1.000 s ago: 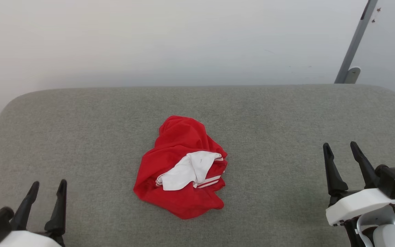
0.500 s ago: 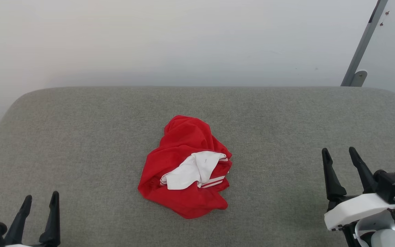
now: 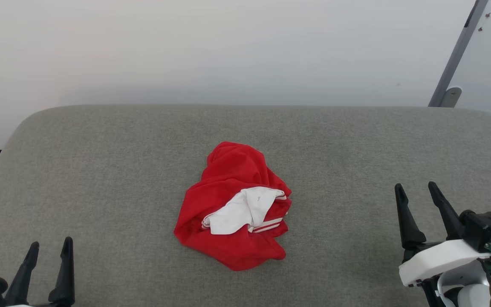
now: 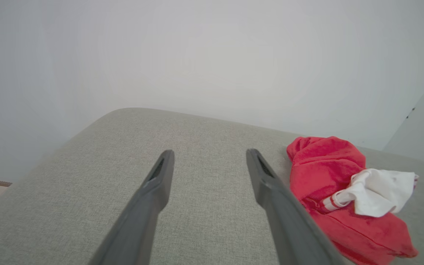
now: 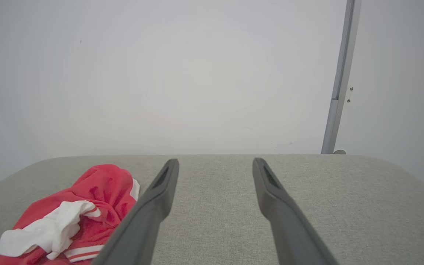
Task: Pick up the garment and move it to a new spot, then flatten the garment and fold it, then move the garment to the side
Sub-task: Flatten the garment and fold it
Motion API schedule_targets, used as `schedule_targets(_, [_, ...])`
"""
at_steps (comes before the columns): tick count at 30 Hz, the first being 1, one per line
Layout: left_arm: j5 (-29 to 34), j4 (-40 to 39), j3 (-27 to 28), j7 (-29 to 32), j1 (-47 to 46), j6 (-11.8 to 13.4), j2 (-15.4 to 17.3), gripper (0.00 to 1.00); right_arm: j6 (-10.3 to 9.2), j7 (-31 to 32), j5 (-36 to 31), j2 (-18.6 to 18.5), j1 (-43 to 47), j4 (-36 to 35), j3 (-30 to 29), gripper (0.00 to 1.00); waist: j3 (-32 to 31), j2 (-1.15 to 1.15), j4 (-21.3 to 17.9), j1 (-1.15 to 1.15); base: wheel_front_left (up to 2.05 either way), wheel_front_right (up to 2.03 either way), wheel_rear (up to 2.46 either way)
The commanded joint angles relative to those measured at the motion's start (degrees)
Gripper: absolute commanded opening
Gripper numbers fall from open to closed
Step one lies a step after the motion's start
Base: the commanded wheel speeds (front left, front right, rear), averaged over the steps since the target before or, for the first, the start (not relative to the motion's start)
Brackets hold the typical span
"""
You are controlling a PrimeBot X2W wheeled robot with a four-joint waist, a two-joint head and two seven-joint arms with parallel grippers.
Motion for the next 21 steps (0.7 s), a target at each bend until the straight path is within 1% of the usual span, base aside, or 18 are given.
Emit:
schedule_targets(1, [0.8, -0.1, 0.1, -0.3, 0.2, -0.3, -0.1, 1.0, -0.02, 0.2, 0.1, 0.0, 0.2, -0.2, 0.3, 1.0, 0.1, 0.0, 0.2, 0.0, 0.0, 0.0, 0.0])
schedule_targets(5, [0.8, -1.0, -1.5, 2.1, -1.3, -0.7, 0.5, 1.0, -0.02, 0.2, 0.2, -0.3, 0.1, -0.1, 0.4, 1.0, 0.5, 0.0, 0.6, 0.0, 0.0, 0.0, 0.0])
schedule_targets(7, [-0.2, -1.6, -2.6, 4.5, -2.4, -1.4, 0.7, 1.0, -0.02, 0.2, 0.1, -0.3, -0.2, -0.2, 0.4, 1.0, 0.7, 0.0, 0.7, 0.0, 0.0, 0.0, 0.0])
schedule_targets(9, [0.2, -2.6, -3.7, 7.0, -3.8, -2.1, 1.7, 1.0, -0.02, 0.3, -0.1, -0.3, -0.6, -0.2, 0.5, 1.0, 1.1, 0.0, 0.5, 0.0, 0.0, 0.0, 0.0])
schedule_targets(10, [0.2, -2.6, -3.7, 7.0, -3.8, -2.1, 1.7, 1.0, -0.02, 0.3, -0.1, -0.3, -0.6, -0.2, 0.5, 1.0, 1.1, 0.0, 0.5, 0.0, 0.0, 0.0, 0.0])
schedule_targets(11, [-0.3, -3.3, -4.4, 8.3, -4.6, -2.6, 1.8, 1.0, -0.02, 0.3, -0.2, -0.4, -0.9, -0.2, 0.6, 1.0, 1.4, 0.0, 0.3, 0.0, 0.0, 0.0, 0.0])
schedule_targets(15, [-0.9, -6.4, -7.3, 14.8, -8.4, -4.1, 3.5, 1.0, -0.02, 0.2, -0.3, -0.7, -1.8, -0.2, 0.7, 1.0, 2.5, 0.0, -1.0, 0.0, 0.0, 0.0, 0.0])
schedule_targets(21, [-3.4, -10.2, -12.0, 27.3, -15.0, -5.3, 5.5, 1.0, -0.02, -0.5, -0.5, -0.5, -3.7, 0.0, 0.7, 1.0, 5.2, 0.0, -3.9, 0.0, 0.0, 0.0, 0.0])
